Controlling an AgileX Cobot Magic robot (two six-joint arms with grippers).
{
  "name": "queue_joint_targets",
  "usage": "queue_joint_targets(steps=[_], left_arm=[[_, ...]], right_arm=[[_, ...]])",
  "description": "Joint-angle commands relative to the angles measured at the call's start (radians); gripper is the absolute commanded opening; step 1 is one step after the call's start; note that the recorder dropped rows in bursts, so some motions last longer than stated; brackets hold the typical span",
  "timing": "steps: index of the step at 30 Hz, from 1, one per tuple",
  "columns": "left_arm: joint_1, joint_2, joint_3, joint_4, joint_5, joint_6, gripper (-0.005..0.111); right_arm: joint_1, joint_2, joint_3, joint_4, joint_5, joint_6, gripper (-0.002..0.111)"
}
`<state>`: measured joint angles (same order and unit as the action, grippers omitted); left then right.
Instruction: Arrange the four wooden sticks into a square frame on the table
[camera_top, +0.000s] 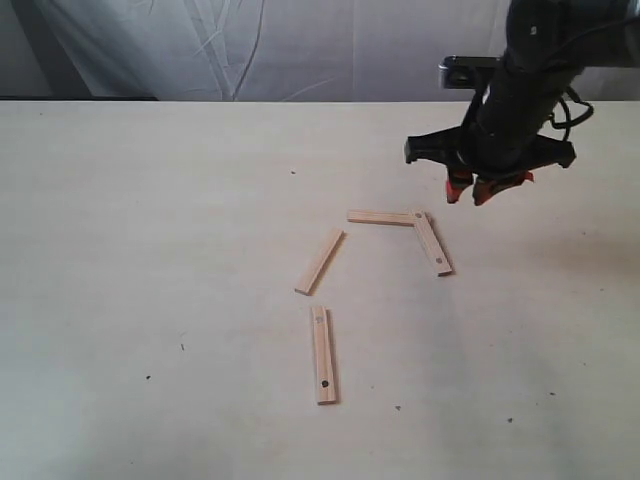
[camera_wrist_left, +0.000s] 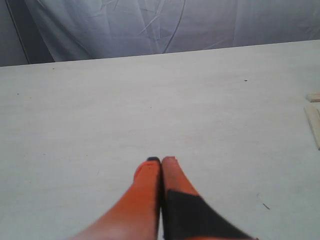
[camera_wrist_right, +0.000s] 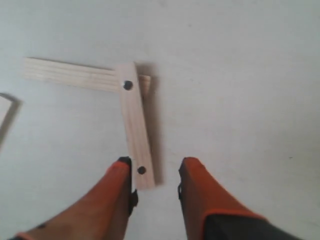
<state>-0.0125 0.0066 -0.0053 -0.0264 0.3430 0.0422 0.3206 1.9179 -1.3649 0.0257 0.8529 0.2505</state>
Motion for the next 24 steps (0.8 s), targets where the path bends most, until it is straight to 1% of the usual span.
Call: queue_joint_targets(steps=[1, 8, 10, 11, 14, 16, 18, 22, 24], left_arm=[[0.002, -0.007, 0.005, 0.004, -0.010, -0.006, 0.000], [0.002, -0.007, 0.005, 0.177, -0.007, -0.006, 0.000], [0.002, -0.007, 0.005, 0.193, -0.007, -0.006, 0.000], [0.002, -0.007, 0.005, 0.204, -0.007, -0.004, 0.000], [0.002, -0.007, 0.005, 0.303, -0.018, 0.001, 0.000], [0.002, -0.007, 0.005, 0.310, -0.067, -0.001, 0.000], [0.002, -0.007, 0.005, 0.286, -0.127, -0.006, 0.000], [0.002, -0.007, 0.005, 0.274, -0.246, -0.006, 0.000], [0.002, -0.007, 0.005, 0.266, -0.286, -0.006, 0.000]], right_arm=[[-0.036, -0.022, 0.097, 0.009, -0.060, -0.086, 0.033], [-0.041, -0.022, 0.184, 0.008, -0.111, -0.128, 0.033], [-0.041, -0.022, 0.185, 0.017, -0.126, -0.128, 0.033], [-0.041, -0.022, 0.185, 0.026, -0.134, -0.128, 0.033], [-0.041, -0.023, 0.185, 0.092, -0.145, -0.200, 0.033], [-0.041, -0.023, 0.185, 0.160, -0.154, -0.250, 0.033], [-0.041, -0.023, 0.185, 0.195, -0.159, -0.286, 0.033], [-0.041, -0.023, 0.185, 0.205, -0.160, -0.302, 0.033], [-0.041, -0.023, 0.185, 0.210, -0.158, -0.302, 0.031]])
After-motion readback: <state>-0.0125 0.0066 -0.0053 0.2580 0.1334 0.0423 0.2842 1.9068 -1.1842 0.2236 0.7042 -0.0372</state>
